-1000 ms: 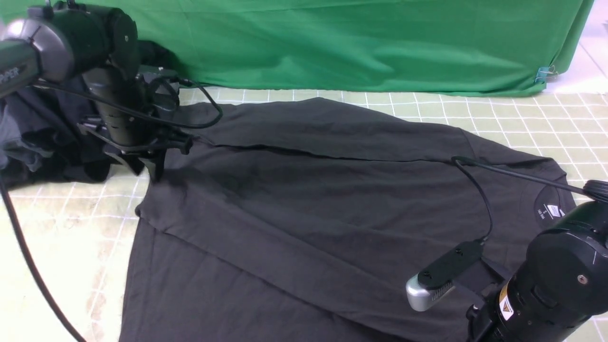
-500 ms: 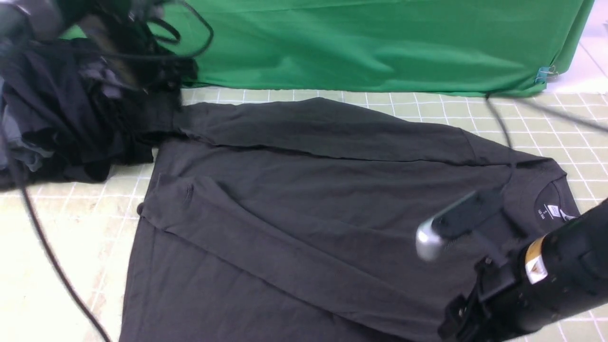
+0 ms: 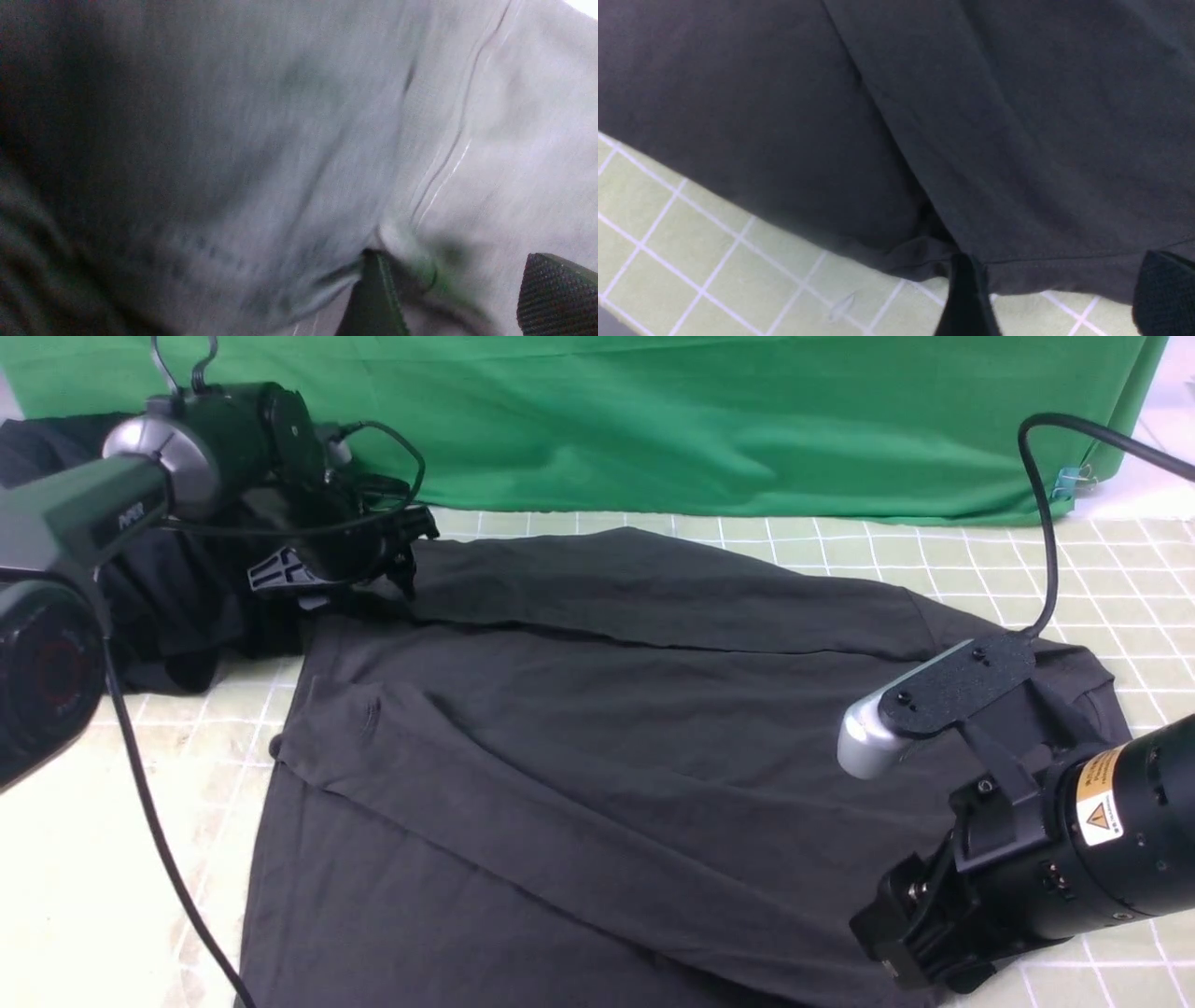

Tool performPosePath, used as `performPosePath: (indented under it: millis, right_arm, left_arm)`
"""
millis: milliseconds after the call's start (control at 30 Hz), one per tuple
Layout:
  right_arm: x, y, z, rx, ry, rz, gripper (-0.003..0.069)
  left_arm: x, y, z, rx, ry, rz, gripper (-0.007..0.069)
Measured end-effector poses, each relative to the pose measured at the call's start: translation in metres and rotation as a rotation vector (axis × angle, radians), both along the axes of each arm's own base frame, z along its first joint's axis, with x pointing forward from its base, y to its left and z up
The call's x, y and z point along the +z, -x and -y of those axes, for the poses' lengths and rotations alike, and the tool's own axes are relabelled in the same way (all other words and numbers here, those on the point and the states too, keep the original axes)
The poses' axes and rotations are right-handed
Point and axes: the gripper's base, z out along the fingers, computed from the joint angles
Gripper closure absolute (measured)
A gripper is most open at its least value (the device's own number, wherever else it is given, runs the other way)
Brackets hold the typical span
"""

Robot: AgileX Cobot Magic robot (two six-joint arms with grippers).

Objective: Fold a long-sleeved shirt over a green coffee tablecloth.
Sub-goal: 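Grab the top left corner of the dark shirt with the left gripper, then fold the left side of the dark shirt inward over its body with the left gripper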

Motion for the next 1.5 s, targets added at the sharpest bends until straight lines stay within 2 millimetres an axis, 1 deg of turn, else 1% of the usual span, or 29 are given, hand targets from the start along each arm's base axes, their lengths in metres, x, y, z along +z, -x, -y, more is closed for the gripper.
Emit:
performPosePath:
  millis: [133, 267, 333, 400, 433, 467, 533, 567, 633, 667, 700, 733, 800, 900, 1000, 1133, 1200, 1233, 1300, 1433, 1467, 1500]
  right_arm:
    - [0.000, 0.000, 0.000, 0.000, 0.000, 0.000, 0.0214]
    - [0.000, 0.000, 0.000, 0.000, 0.003, -0.004, 0.0214]
    - [-0.001, 0.001, 0.001, 0.001, 0.009, -0.011, 0.0214]
    - [-0.001, 0.002, 0.001, 0.002, 0.017, -0.022, 0.0214]
    - [-0.001, 0.002, 0.001, 0.002, 0.017, -0.023, 0.0214]
    - [-0.001, 0.002, 0.002, 0.003, 0.020, -0.026, 0.0214]
    - [-0.001, 0.002, 0.002, 0.003, 0.020, -0.027, 0.0214]
    - [-0.001, 0.002, 0.002, 0.003, 0.020, -0.027, 0.0214]
    - [-0.001, 0.002, 0.002, 0.003, 0.020, -0.027, 0.0214]
    - [-0.001, 0.002, 0.002, 0.003, 0.020, -0.027, 0.0214]
    - [-0.001, 0.002, 0.002, 0.003, 0.020, -0.027, 0.0214]
    - [-0.001, 0.002, 0.002, 0.003, 0.020, -0.027, 0.0214]
    - [-0.001, 0.002, 0.002, 0.003, 0.021, -0.027, 0.0214]
    - [-0.001, 0.002, 0.002, 0.005, 0.026, -0.022, 0.0214]
    - [0.005, -0.001, 0.002, 0.011, 0.036, 0.003, 0.0214]
    - [0.011, -0.004, 0.002, 0.017, 0.043, 0.032, 0.0214]
    - [0.013, -0.005, 0.002, 0.018, 0.044, 0.045, 0.0214]
    - [0.014, -0.005, 0.002, 0.019, 0.044, 0.048, 0.0214]
    - [0.015, -0.005, 0.001, 0.019, 0.044, 0.051, 0.0214]
    - [0.015, -0.006, 0.002, 0.022, 0.056, 0.061, 0.0214]
    - [0.015, -0.006, 0.003, 0.020, 0.060, 0.063, 0.0214]
    - [0.015, -0.006, 0.003, 0.021, 0.060, 0.063, 0.0214]
  left_arm:
    - [-0.005, -0.003, 0.000, 0.010, 0.007, 0.019, 0.0226]
    - [-0.010, -0.005, 0.000, 0.012, 0.009, 0.017, 0.0260]
    - [-0.010, -0.005, 0.000, 0.012, 0.007, 0.018, 0.0338]
    - [-0.010, -0.004, 0.000, -0.007, -0.005, 0.010, 0.0456]
    - [-0.010, -0.004, 0.000, -0.009, -0.006, 0.011, 0.0469]
    - [-0.008, -0.002, 0.002, -0.032, -0.017, 0.000, 0.0557]
    - [-0.001, 0.002, 0.004, -0.051, -0.017, -0.016, 0.0601]
    - [0.003, 0.004, 0.005, -0.061, -0.017, -0.022, 0.0610]
    - [0.021, 0.010, 0.006, -0.080, -0.011, -0.032, 0.0615]
    - [0.023, 0.011, 0.007, -0.083, -0.011, -0.033, 0.0615]
    - [0.035, 0.017, 0.007, -0.100, -0.013, -0.049, 0.0616]
    - [0.039, 0.018, 0.007, -0.102, -0.014, -0.047, 0.0616]
    - [0.059, 0.028, 0.007, -0.131, -0.023, -0.063, 0.0617]
    - [0.075, 0.038, 0.008, -0.157, -0.033, -0.087, 0.0617]
    - [0.101, 0.058, 0.008, -0.199, -0.102, -0.143, 0.0617]
    - [0.121, 0.077, 0.012, -0.221, -0.150, -0.144, 0.0617]
    - [0.126, 0.093, 0.017, -0.228, -0.154, -0.157, 0.0617]
    - [0.127, 0.097, 0.019, -0.228, -0.158, -0.162, 0.0617]
    - [0.127, 0.113, 0.023, -0.227, -0.163, -0.191, 0.0617]
    - [0.117, 0.143, 0.029, -0.222, -0.162, -0.269, 0.0617]
    - [0.109, 0.152, 0.030, -0.217, -0.165, -0.304, 0.0617]
    - [0.110, 0.153, 0.030, -0.216, -0.165, -0.301, 0.0617]
